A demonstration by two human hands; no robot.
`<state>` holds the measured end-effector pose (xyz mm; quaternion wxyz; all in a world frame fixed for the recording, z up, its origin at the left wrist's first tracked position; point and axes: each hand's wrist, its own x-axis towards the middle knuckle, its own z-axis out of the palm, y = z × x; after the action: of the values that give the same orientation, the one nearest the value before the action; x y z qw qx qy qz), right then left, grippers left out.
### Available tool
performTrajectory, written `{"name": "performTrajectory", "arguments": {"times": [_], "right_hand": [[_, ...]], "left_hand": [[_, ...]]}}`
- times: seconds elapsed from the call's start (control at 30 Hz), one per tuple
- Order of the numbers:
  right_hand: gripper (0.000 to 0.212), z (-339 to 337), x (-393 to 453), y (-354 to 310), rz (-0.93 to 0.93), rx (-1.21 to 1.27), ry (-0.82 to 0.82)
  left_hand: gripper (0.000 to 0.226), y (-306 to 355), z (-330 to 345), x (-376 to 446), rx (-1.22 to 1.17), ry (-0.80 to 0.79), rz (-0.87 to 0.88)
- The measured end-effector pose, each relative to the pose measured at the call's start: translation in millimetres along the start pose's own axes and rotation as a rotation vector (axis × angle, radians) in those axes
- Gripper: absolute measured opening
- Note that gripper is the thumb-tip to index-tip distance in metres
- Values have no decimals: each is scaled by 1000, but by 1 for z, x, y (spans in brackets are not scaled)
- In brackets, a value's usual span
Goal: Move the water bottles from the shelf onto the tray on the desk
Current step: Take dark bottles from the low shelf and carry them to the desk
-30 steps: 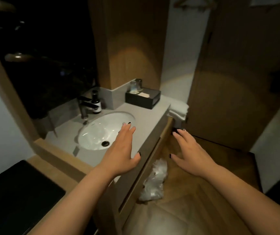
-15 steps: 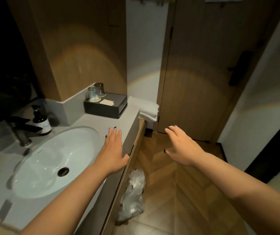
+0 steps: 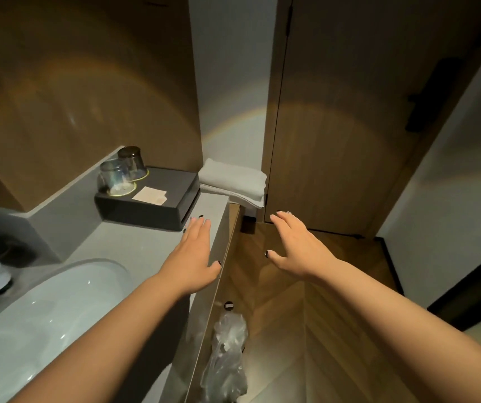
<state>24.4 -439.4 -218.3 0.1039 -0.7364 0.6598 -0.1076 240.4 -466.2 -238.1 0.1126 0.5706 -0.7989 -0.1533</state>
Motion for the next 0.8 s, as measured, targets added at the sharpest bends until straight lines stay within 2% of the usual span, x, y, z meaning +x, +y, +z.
{"name": "performTrajectory", "arguments": {"times": [0.23, 0.57, 0.8], "right_hand": [[76, 4, 76, 79, -9, 85, -51], [74, -18, 179, 213, -165, 196, -221], [73, -23, 264, 251, -234, 213, -290]], "left_hand": [[87, 32, 30, 95, -26, -33, -61], [85, 92, 91, 203, -325, 14, -415], [88, 96, 107, 273, -349, 56, -485]]}}
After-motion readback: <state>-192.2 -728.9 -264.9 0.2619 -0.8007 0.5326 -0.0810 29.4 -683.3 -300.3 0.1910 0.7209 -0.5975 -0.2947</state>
